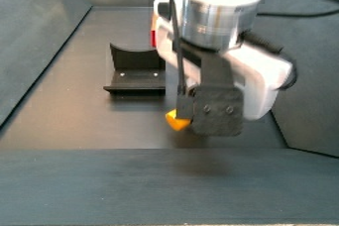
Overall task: Pick up the oval object. Move up. Place the oval object on the fixture. Regrasp the oval object. Move to above the board. Insert the oval object.
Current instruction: Move up, then place the oval object on the fixture.
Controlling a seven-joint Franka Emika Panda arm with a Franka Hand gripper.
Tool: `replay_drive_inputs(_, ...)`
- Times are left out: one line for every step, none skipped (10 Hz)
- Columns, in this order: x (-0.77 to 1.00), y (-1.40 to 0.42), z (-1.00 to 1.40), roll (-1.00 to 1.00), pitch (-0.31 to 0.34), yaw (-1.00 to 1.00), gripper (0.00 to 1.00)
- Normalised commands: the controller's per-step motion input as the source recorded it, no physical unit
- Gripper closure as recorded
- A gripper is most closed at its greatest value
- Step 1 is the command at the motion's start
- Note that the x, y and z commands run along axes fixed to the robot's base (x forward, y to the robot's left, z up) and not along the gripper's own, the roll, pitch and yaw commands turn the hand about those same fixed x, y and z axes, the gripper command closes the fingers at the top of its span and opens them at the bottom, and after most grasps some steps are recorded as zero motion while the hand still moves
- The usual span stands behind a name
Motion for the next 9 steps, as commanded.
replay_drive_inputs(-0.02,0.0,0.41,0.04,0.105,-0.01,1.0)
replay_drive_inputs(-0.01,0.0,0.32,0.06,0.116,-0.01,1.0)
replay_drive_inputs(0.0,0.0,1.0,0.0,0.0,0.0,1.0)
replay_drive_inputs(0.0,0.0,1.0,0.01,0.001,0.01,1.0)
replay_drive_inputs(-0.01,0.0,1.0,0.03,0.024,0.01,1.0)
replay_drive_inputs(-0.02,0.0,1.0,0.04,0.039,0.01,1.0)
replay_drive_inputs(-0.02,-0.01,1.0,0.07,0.067,0.01,1.0)
replay_drive_inputs(-0.03,-0.01,1.0,0.09,0.093,0.01,1.0)
replay_drive_inputs(-0.03,-0.01,1.0,0.1,0.111,0.02,1.0)
